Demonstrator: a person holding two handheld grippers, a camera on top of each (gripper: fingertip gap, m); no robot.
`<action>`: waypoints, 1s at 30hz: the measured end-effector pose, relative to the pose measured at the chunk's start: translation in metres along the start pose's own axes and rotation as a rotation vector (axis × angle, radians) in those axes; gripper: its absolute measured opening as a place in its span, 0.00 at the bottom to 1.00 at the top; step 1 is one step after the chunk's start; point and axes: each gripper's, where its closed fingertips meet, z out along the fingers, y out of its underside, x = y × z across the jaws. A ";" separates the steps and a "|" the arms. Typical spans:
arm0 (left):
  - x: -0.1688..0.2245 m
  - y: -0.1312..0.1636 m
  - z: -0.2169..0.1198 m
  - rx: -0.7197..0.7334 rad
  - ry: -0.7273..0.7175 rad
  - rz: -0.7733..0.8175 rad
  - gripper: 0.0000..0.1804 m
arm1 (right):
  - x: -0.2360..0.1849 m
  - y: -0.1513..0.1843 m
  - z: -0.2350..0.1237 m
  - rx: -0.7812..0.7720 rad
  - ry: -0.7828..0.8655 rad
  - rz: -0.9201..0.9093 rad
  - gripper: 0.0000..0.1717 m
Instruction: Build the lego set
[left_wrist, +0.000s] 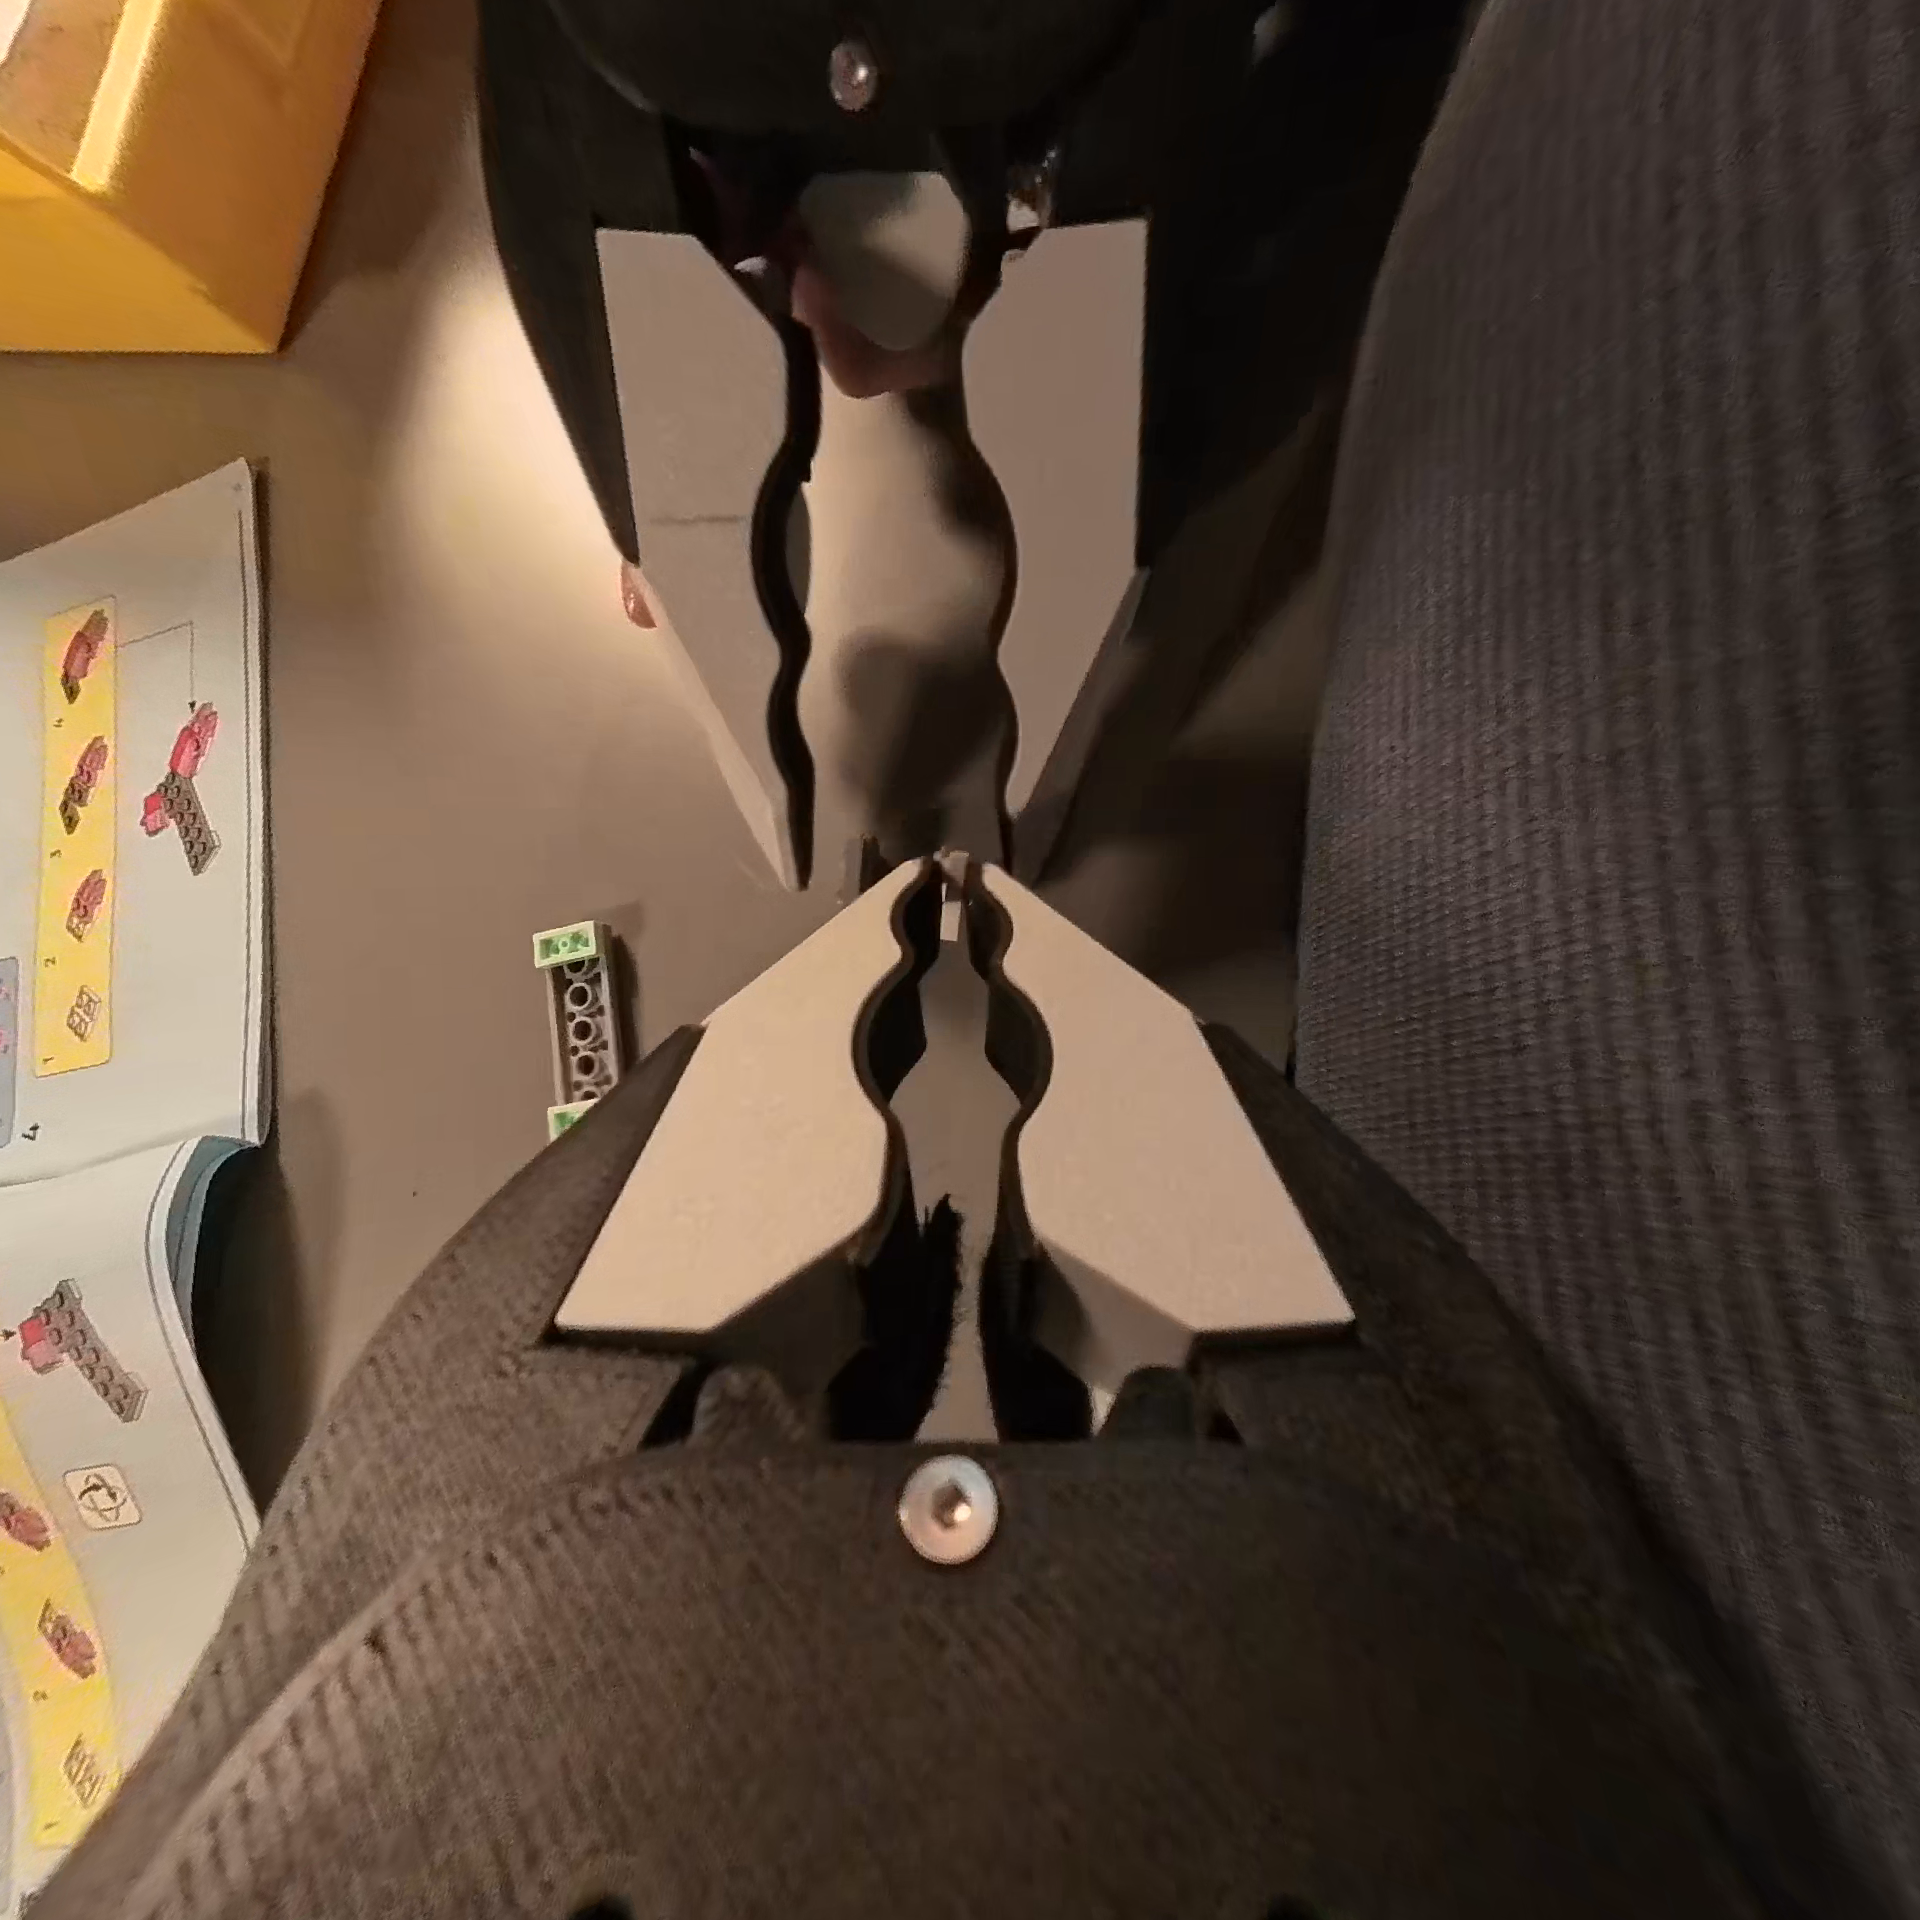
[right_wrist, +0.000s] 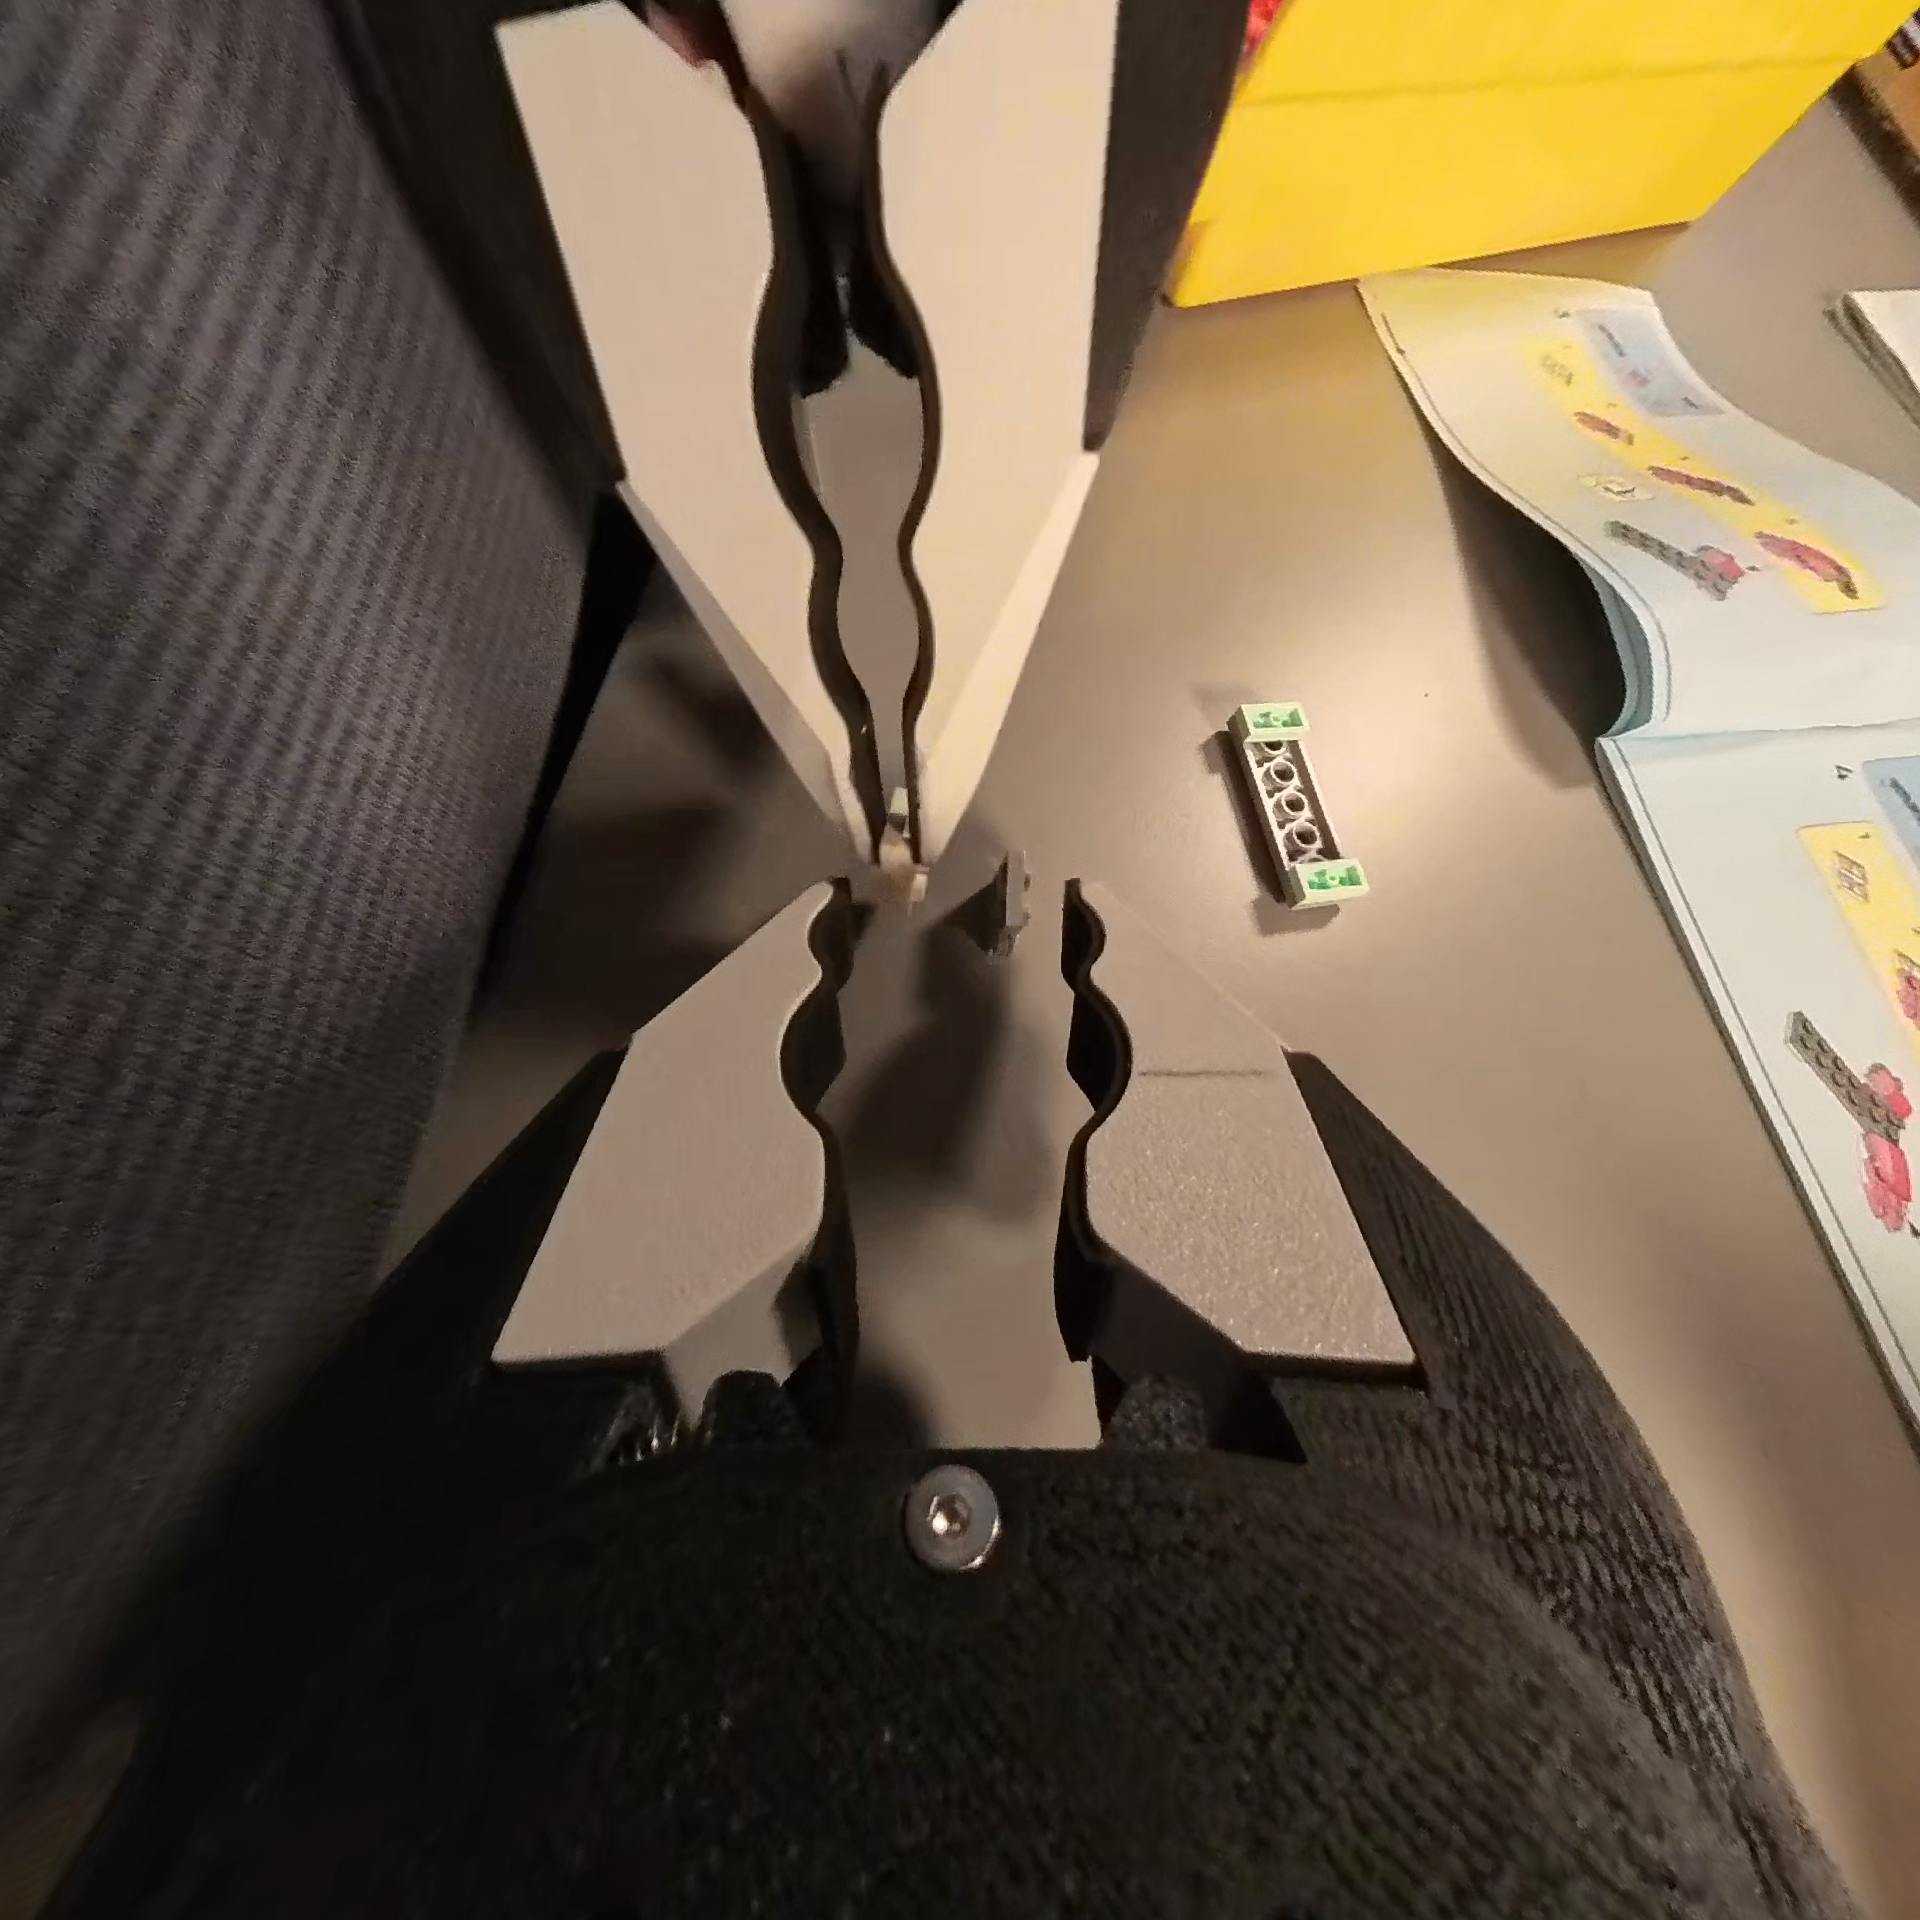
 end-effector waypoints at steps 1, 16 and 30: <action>-0.001 0.000 0.000 0.001 0.004 -0.005 0.02 | 0.000 -0.001 0.000 0.007 -0.003 0.003 0.22; -0.011 0.001 0.007 -0.039 -0.020 0.038 0.02 | 0.000 0.002 0.003 -0.018 -0.025 0.020 0.16; -0.014 0.003 0.008 -0.018 -0.081 0.094 0.02 | 0.004 0.003 0.005 -0.036 -0.011 0.062 0.10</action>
